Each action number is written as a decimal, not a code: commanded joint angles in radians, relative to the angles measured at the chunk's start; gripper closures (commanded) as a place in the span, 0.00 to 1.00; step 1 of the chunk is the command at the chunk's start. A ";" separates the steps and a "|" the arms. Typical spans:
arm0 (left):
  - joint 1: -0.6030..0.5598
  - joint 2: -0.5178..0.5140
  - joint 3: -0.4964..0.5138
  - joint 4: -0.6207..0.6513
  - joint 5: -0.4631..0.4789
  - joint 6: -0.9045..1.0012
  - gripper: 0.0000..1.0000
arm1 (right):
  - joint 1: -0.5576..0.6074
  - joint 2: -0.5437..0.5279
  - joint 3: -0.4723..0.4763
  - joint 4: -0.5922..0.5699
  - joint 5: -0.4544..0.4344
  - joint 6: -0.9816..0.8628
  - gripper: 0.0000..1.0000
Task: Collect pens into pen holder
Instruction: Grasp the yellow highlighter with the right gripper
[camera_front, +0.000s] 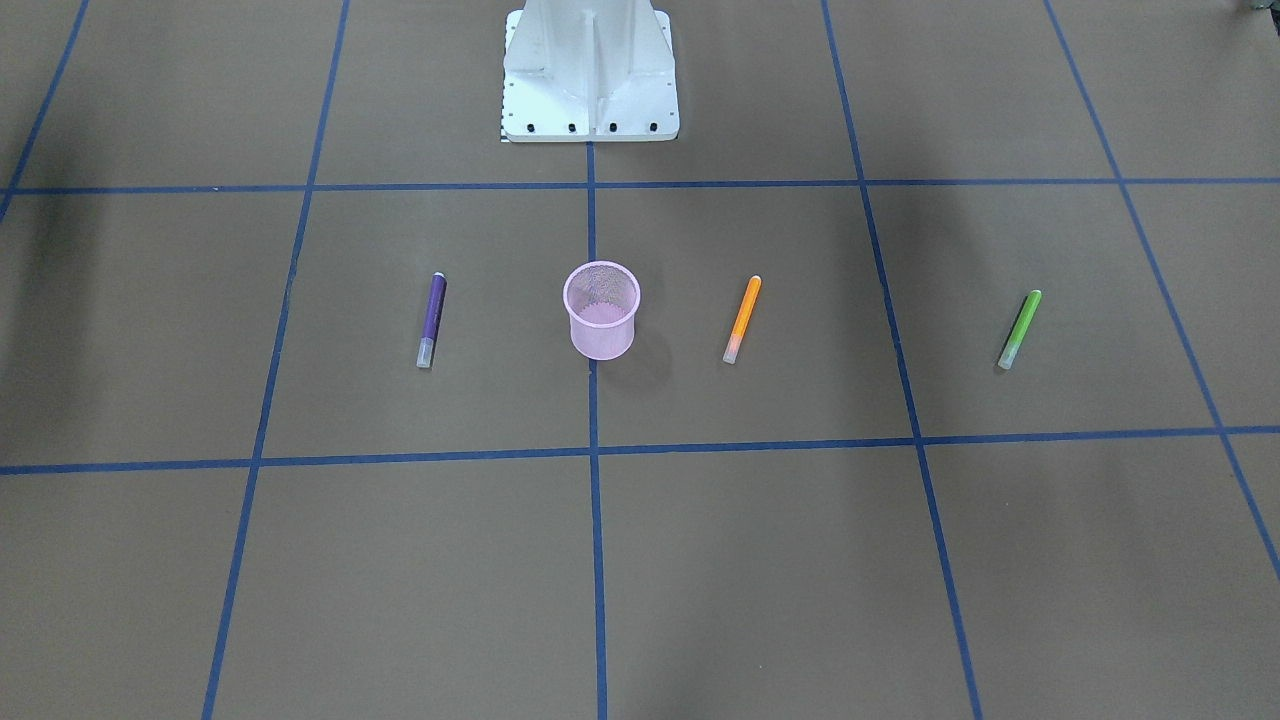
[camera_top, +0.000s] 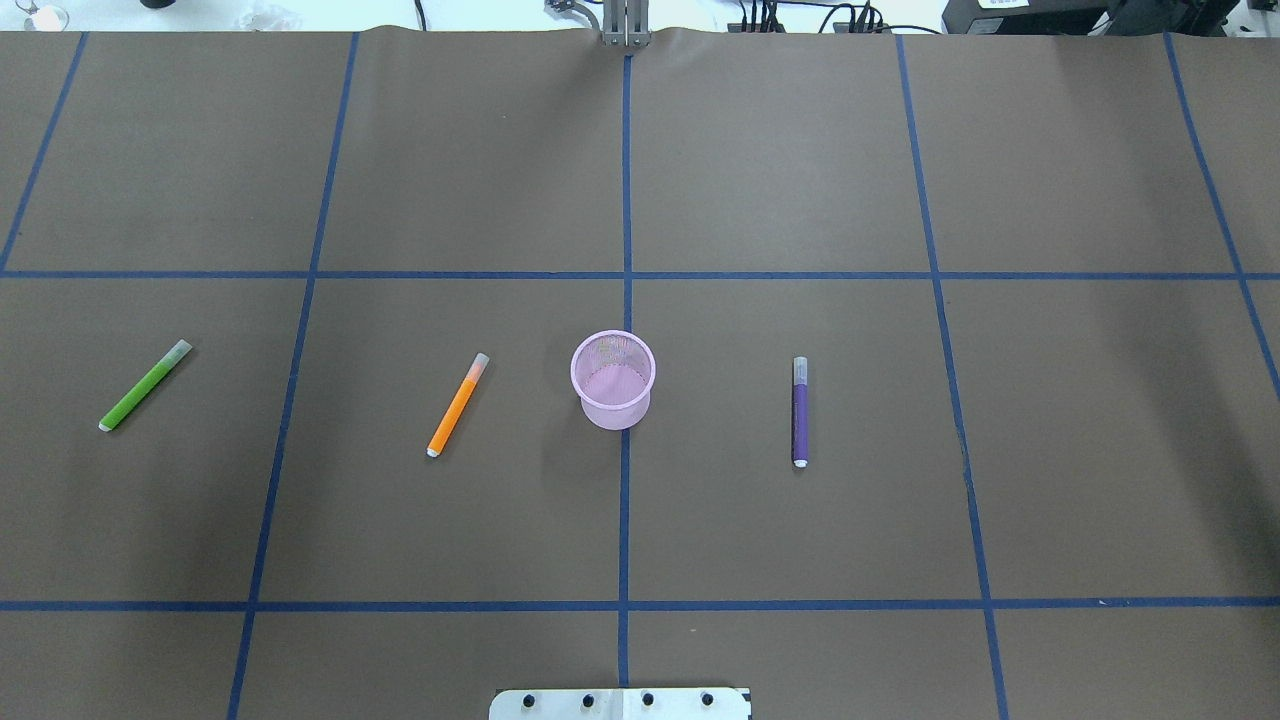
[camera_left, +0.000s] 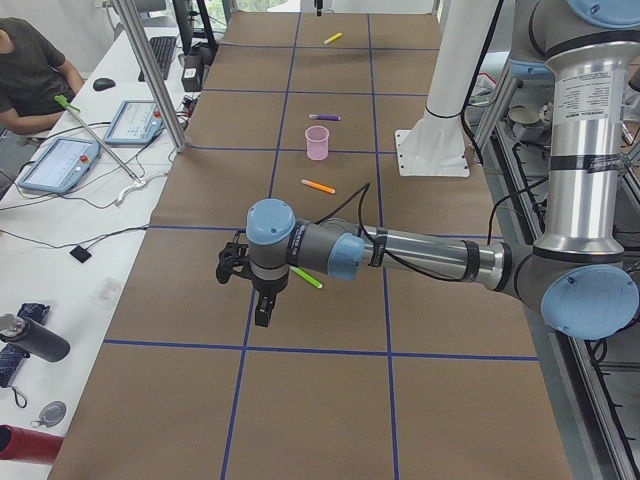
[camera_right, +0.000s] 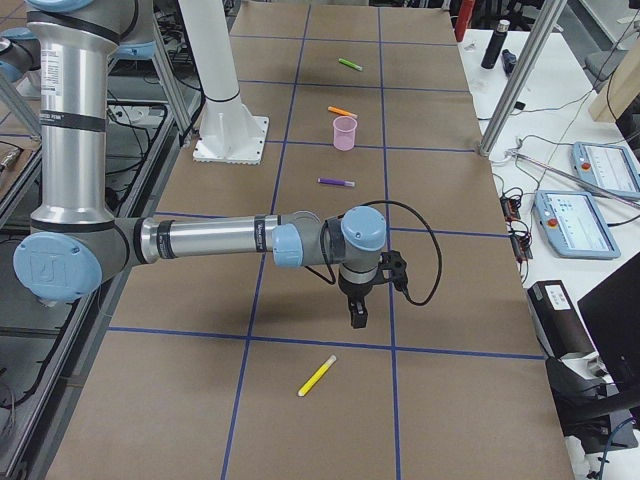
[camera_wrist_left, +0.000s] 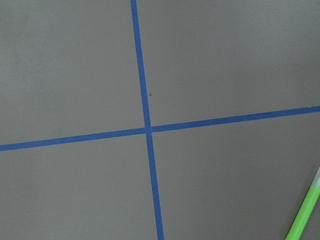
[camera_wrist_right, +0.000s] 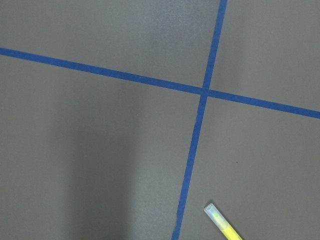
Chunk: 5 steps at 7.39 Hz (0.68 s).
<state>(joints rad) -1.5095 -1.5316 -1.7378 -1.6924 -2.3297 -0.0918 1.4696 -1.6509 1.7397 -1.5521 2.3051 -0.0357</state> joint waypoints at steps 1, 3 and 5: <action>0.000 -0.001 -0.006 -0.001 0.001 0.001 0.00 | 0.000 -0.006 -0.015 0.000 -0.001 0.003 0.01; 0.000 -0.002 -0.006 -0.001 0.000 0.000 0.00 | 0.000 0.008 -0.035 0.004 0.005 0.002 0.01; 0.000 -0.001 -0.009 -0.001 0.000 0.001 0.00 | 0.000 0.008 -0.061 0.061 0.019 0.013 0.01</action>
<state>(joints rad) -1.5095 -1.5331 -1.7455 -1.6934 -2.3305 -0.0911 1.4695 -1.6440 1.6946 -1.5203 2.3132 -0.0315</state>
